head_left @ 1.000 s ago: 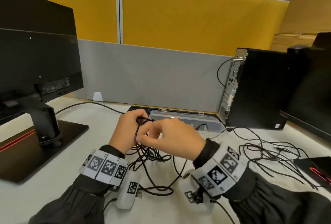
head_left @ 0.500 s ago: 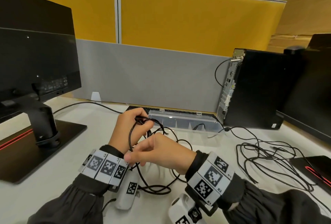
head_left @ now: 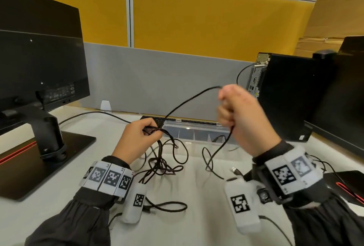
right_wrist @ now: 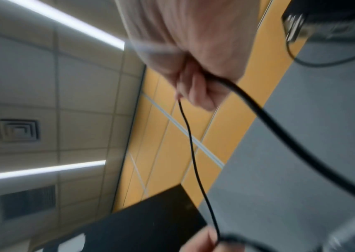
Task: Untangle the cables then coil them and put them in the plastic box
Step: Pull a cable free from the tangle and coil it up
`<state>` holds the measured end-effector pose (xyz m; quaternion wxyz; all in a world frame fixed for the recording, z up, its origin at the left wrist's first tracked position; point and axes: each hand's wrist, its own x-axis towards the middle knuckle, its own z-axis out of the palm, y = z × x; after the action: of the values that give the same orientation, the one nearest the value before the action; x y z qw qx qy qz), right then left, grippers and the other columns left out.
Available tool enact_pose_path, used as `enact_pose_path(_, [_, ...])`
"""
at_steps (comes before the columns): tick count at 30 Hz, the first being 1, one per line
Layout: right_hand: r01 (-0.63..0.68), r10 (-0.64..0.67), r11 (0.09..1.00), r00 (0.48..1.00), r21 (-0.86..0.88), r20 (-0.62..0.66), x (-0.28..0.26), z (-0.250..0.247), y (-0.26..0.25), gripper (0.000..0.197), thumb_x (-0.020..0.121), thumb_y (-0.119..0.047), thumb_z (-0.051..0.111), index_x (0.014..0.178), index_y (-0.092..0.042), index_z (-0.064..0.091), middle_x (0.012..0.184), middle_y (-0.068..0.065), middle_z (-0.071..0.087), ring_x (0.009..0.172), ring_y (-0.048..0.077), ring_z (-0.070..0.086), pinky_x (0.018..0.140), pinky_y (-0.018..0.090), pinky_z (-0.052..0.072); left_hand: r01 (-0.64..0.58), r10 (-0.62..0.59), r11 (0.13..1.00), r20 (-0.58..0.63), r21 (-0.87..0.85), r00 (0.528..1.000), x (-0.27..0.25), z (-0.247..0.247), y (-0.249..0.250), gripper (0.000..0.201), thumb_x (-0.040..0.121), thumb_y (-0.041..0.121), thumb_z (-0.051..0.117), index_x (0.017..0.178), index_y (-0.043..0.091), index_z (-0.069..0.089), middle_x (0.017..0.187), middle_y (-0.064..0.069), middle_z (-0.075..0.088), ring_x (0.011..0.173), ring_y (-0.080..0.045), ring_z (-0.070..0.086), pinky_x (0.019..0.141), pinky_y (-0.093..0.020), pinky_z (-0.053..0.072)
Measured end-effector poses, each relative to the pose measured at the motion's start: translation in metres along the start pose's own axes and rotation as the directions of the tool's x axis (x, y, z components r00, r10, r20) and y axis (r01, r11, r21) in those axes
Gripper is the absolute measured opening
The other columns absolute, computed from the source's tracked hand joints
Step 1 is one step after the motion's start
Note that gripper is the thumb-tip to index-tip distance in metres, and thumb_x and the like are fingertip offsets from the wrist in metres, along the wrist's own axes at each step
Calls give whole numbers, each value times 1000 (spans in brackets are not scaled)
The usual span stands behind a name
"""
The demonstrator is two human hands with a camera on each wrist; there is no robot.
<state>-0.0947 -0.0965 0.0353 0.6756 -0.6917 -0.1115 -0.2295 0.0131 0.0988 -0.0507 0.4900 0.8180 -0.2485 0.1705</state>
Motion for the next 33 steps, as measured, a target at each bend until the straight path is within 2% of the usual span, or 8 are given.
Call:
enact_pose_path(8, [532, -229, 808, 682, 255, -694, 5, -80, -36, 23, 93, -13, 37, 71, -20, 38, 52, -8, 26, 41, 8, 21, 38, 21, 21, 55, -57, 998, 59, 41, 997, 1, -3, -3, 12, 78, 13, 68, 68, 17, 63, 65, 5, 61, 59, -3, 51, 55, -10, 36])
enact_pose_path(12, [402, -212, 915, 547, 32, -810, 4, -117, -25, 12, 87, -27, 42, 75, -25, 40, 54, -3, 31, 41, 10, 27, 39, 22, 26, 17, -16, 1000, 157, -10, 988, -1, 0, 1, 10, 81, 16, 68, 72, 15, 64, 68, 3, 62, 61, -1, 53, 61, -12, 40])
enact_pose_path(16, [29, -351, 889, 684, -457, -639, 7, -107, -8, 28, 94, -20, 46, 121, -18, 47, 102, 1, 55, 74, 5, 53, 62, 19, 45, 38, -25, 995, 141, -94, 990, -1, 0, 0, 12, 83, 11, 65, 73, 13, 60, 65, 7, 63, 65, -10, 63, 74, -35, 55])
enact_pose_path(20, [-50, -477, 256, 862, -965, -171, 0, -65, 16, 64, 86, -29, 60, 142, -23, 30, 137, 10, 39, 125, 25, 33, 96, 40, 27, -8, 26, 994, 170, -109, 985, -5, 5, 7, 12, 83, 12, 67, 73, 13, 60, 62, 12, 62, 61, -9, 63, 72, -38, 57])
enact_pose_path(22, [120, -276, 155, 958, -981, 73, -7, -21, 30, 64, 89, -41, 54, 144, -31, 24, 134, -1, 43, 125, 16, 35, 99, 38, 21, -28, 47, 994, 173, -107, 984, -6, 7, 10, 13, 82, 13, 68, 72, 15, 61, 63, 9, 62, 63, -12, 63, 69, -37, 57])
enact_pose_path(25, [218, 98, 368, 958, -904, 270, -17, 22, 53, 42, 95, -48, 38, 134, -32, 36, 113, -5, 61, 104, 10, 57, 97, 38, 44, -12, 34, 991, 162, -134, 986, -8, 6, 13, 14, 81, 11, 69, 71, 14, 60, 60, 5, 61, 59, -13, 63, 64, -37, 58])
enact_pose_path(28, [75, 147, 721, 955, -689, 258, -18, 29, 57, 29, 92, -50, 41, 103, -26, 54, 84, 2, 67, 71, 13, 64, 73, 32, 54, 19, 2, 987, 135, -160, 991, -8, 7, 15, 14, 81, 12, 69, 72, 12, 58, 63, 2, 58, 58, -12, 61, 57, -32, 58])
enact_pose_path(33, [124, 59, 776, 962, -618, 267, -17, 24, 68, 19, 96, -29, 48, 78, -27, 51, 71, 6, 64, 50, 3, 57, 49, 15, 44, 108, -34, 957, 265, -269, 964, -9, 5, 21, 24, 75, 15, 75, 90, 14, 57, 90, -8, 60, 68, -22, 68, 61, -32, 58])
